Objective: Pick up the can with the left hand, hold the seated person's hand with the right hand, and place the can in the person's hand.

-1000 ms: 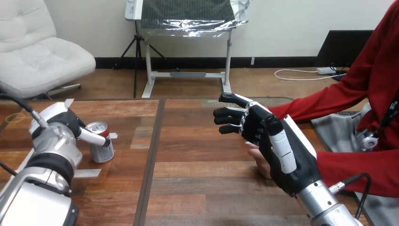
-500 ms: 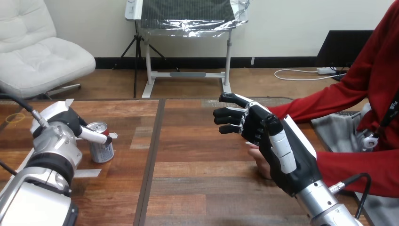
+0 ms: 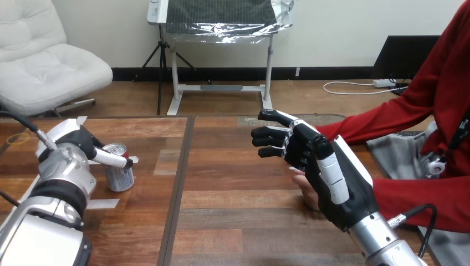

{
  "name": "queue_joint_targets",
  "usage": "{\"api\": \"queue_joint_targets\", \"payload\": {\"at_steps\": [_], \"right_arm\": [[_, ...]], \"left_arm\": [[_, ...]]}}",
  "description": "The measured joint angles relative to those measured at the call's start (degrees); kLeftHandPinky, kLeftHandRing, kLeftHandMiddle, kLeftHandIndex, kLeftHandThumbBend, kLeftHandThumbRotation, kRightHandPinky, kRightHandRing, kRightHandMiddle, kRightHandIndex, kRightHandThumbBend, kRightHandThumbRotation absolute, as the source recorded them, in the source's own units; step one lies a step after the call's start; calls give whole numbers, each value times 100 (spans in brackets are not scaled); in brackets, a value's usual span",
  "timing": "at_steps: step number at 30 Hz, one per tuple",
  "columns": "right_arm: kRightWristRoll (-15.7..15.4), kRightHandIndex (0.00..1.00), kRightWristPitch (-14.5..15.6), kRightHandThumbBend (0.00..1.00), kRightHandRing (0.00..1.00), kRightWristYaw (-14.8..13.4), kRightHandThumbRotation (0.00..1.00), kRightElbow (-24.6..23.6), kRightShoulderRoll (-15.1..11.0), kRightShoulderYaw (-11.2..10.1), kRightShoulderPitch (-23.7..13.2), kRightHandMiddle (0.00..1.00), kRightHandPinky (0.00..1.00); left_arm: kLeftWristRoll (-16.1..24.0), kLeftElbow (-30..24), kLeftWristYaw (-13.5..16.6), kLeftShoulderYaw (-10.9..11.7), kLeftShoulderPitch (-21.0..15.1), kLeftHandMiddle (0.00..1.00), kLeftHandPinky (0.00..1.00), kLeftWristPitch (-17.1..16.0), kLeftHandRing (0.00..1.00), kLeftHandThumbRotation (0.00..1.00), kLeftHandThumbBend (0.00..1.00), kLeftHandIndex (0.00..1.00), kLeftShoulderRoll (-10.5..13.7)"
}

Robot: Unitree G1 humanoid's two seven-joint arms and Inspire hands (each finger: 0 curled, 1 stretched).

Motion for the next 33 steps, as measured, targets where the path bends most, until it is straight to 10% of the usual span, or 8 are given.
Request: {"api": "queue_joint_targets", "payload": {"at_steps": [33], "right_arm": [[2, 83, 1, 82, 76, -1, 100, 0, 2, 0, 0, 76, 72]], "left_arm": [[-140, -30, 15, 21, 0, 74, 45, -133, 65, 27, 83, 75, -45]]}}
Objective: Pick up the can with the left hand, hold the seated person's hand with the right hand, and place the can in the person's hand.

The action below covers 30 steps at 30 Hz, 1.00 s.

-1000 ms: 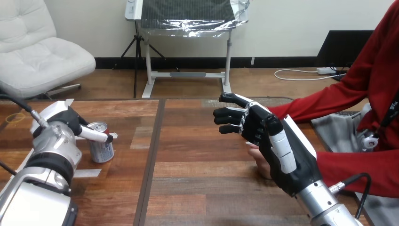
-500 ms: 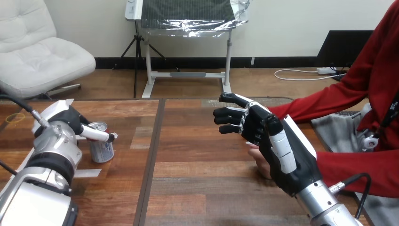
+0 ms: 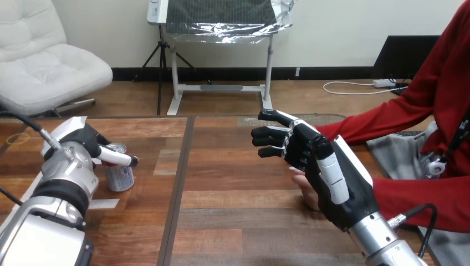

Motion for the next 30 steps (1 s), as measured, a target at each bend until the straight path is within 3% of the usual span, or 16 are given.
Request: {"api": "queue_joint_targets", "payload": {"at_steps": [16, 30], "right_arm": [[1, 83, 0, 81, 76, 4, 100, 0, 0, 0, 0, 76, 72], [2, 83, 0, 82, 76, 6, 100, 0, 0, 0, 0, 76, 71]], "left_arm": [[-61, -1, 0, 7, 0, 72, 43, -84, 63, 19, 82, 73, -5], [-76, -10, 39, 7, 0, 63, 37, -141, 52, 6, 82, 64, -9]]}}
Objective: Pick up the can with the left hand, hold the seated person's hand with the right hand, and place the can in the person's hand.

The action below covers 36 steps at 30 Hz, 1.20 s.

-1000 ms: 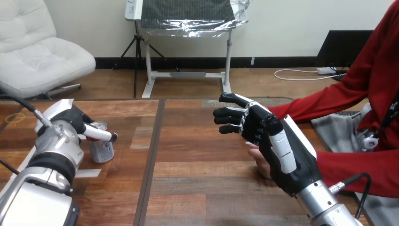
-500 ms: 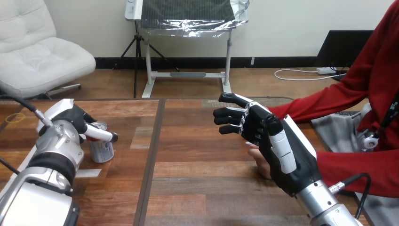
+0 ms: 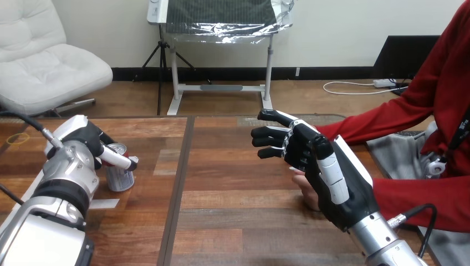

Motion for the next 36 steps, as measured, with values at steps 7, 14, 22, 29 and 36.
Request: {"api": "queue_joint_targets", "payload": {"at_steps": [7, 14, 22, 29, 36], "right_arm": [[-2, 83, 0, 82, 76, -3, 100, 0, 0, 0, 0, 76, 72], [-1, 83, 0, 81, 76, -3, 100, 0, -1, 0, 0, 76, 72], [2, 84, 2, 81, 76, -1, 100, -1, -1, 0, 0, 76, 72], [1, 84, 2, 80, 76, -2, 100, -1, 0, 0, 0, 76, 72], [1, 84, 2, 81, 76, 0, 100, -1, 0, 0, 0, 76, 72]], "left_arm": [[0, -1, 45, 1, 1, 58, 34, -20, 47, 1, 82, 60, 0], [-5, -1, 142, 4, 1, 51, 29, -43, 40, 0, 80, 56, 0], [-14, -2, 251, 12, 7, 46, 25, -77, 35, 0, 78, 53, 0], [-83, -2, 423, 51, 38, 43, 24, -106, 34, 0, 75, 49, -19], [-112, -2, 569, 108, 51, 45, 28, -105, 37, 0, 73, 47, -39]]}}
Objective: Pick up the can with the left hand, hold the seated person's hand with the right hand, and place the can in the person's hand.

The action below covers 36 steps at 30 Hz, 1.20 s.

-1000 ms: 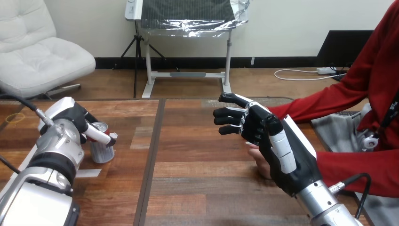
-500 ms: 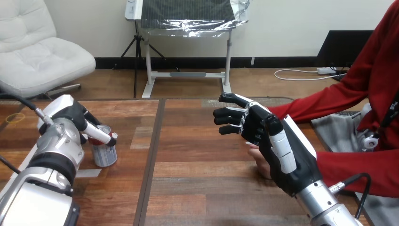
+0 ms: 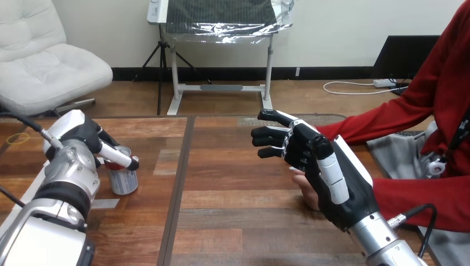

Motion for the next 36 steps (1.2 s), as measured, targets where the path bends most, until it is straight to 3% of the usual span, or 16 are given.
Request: {"api": "queue_joint_targets", "payload": {"at_steps": [13, 36], "right_arm": [[0, 83, 0, 82, 76, -1, 100, 0, 1, 0, 0, 76, 72], [-1, 83, -1, 82, 76, -6, 100, 0, 4, 0, 0, 76, 73]], "left_arm": [[4, 0, 121, 13, 0, 50, 35, 0, 44, 0, 74, 47, 0], [14, 0, 164, 12, 10, 51, 38, -26, 46, 0, 76, 47, 0]]}}
